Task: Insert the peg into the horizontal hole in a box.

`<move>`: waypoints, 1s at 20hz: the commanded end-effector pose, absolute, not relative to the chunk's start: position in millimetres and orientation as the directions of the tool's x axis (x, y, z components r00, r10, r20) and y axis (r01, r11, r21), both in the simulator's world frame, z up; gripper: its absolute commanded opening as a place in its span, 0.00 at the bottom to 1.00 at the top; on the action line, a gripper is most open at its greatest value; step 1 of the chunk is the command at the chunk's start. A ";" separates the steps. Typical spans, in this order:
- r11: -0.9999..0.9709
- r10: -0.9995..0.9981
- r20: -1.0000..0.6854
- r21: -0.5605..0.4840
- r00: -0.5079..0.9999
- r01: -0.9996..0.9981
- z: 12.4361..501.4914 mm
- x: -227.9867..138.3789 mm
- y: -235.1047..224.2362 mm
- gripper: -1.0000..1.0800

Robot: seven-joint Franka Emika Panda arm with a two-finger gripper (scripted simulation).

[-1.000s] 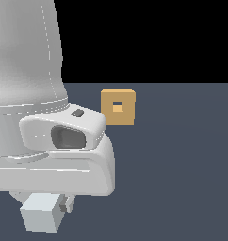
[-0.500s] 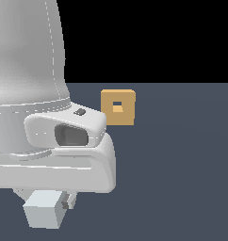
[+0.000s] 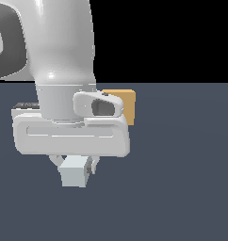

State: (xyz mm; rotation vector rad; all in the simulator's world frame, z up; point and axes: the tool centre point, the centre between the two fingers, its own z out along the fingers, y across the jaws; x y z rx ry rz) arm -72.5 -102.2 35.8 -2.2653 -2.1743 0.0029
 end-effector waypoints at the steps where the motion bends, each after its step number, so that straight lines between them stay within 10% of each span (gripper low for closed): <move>1: -0.035 0.999 0.000 0.000 0.035 0.999 43.1 -61.0 -76.9 0.00; 20: -0.005 1.000 0.000 0.000 0.005 1.000 83.5 12.4 86.1 0.00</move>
